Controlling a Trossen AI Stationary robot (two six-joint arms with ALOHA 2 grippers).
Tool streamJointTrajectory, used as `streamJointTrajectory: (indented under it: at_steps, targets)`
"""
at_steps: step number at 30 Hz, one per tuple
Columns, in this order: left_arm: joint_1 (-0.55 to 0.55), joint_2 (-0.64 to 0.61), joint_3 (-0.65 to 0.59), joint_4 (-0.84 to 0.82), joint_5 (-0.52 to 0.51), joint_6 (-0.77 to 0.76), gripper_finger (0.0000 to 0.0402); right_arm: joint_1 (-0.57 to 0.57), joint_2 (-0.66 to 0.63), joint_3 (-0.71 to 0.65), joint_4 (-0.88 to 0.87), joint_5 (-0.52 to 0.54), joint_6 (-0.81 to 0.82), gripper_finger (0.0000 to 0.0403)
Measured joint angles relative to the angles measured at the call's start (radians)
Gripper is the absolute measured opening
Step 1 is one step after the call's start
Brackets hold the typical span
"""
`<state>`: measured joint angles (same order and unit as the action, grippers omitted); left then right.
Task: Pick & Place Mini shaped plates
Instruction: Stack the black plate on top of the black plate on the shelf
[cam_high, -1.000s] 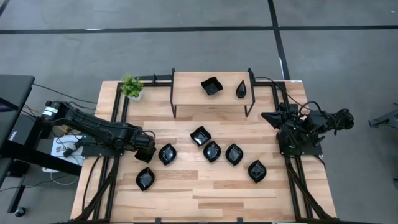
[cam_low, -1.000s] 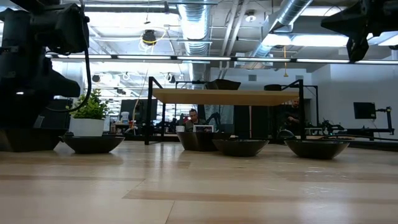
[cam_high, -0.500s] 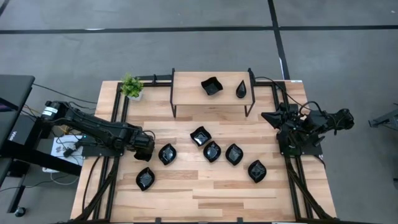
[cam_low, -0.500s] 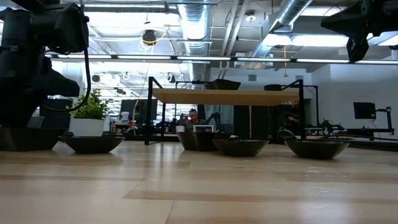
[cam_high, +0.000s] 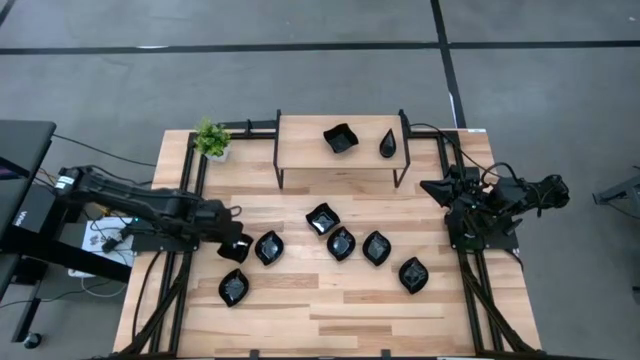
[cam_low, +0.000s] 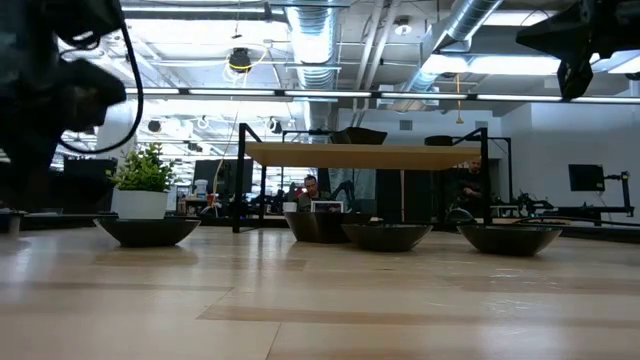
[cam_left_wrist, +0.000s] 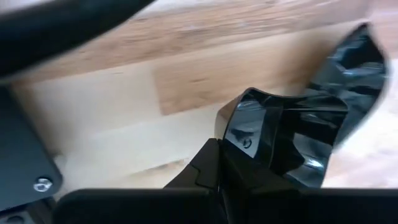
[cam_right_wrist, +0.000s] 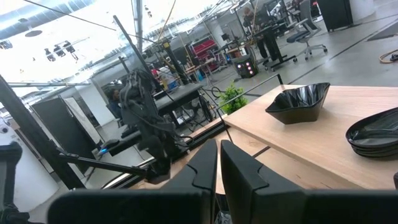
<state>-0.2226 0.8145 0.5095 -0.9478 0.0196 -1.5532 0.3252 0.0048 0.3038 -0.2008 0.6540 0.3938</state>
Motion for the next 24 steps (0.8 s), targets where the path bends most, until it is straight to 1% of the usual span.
streamJointTrajectory:
  at_steps: [3, 5, 8, 10, 11, 13, 15, 18, 21, 24]
  targets:
    - [0.0, -0.048, 0.0, 0.0, 0.0, -0.013, 0.0005, 0.0, 0.0, 0.0, 0.0, 0.0, 0.001, 0.0017]
    - [0.0, -0.069, 0.0, 0.002, 0.0, -0.027, 0.0005, 0.0, 0.0, 0.0, 0.007, -0.011, 0.036, 0.0017]
    - [0.0, -0.08, 0.019, 0.013, -0.011, -0.031, 0.0004, 0.0, 0.0, 0.0, 0.009, -0.076, 0.111, 0.0017]
    - [0.0, -0.081, 0.05, 0.05, -0.052, -0.024, 0.0004, 0.0, 0.001, 0.0, 0.014, -0.146, 0.135, 0.0017]
    - [0.0, -0.078, 0.065, 0.076, -0.086, -0.017, 0.0004, 0.0, 0.005, 0.0, 0.027, -0.178, 0.138, 0.0017]
    - [0.0, -0.063, 0.097, 0.152, -0.172, 0.021, 0.0004, 0.0, 0.028, 0.0, 0.076, -0.209, 0.139, 0.0017]
    - [0.0, -0.033, 0.134, 0.257, -0.26, 0.087, 0.0004, 0.001, 0.071, 0.0, 0.151, -0.213, 0.124, 0.0015]
    - [0.0, 0.052, 0.189, 0.377, -0.382, 0.204, 0.0004, 0.001, 0.175, 0.0, 0.28, -0.213, 0.068, 0.0012]
    - [0.0, 0.166, 0.265, 0.476, -0.484, 0.325, 0.0004, 0.001, 0.314, 0.006, 0.408, -0.212, 0.007, 0.0012]
    - [0.001, 0.292, 0.353, 0.523, -0.56, 0.443, 0.0004, 0.0, 0.467, 0.056, 0.437, -0.207, -0.008, 0.0012]
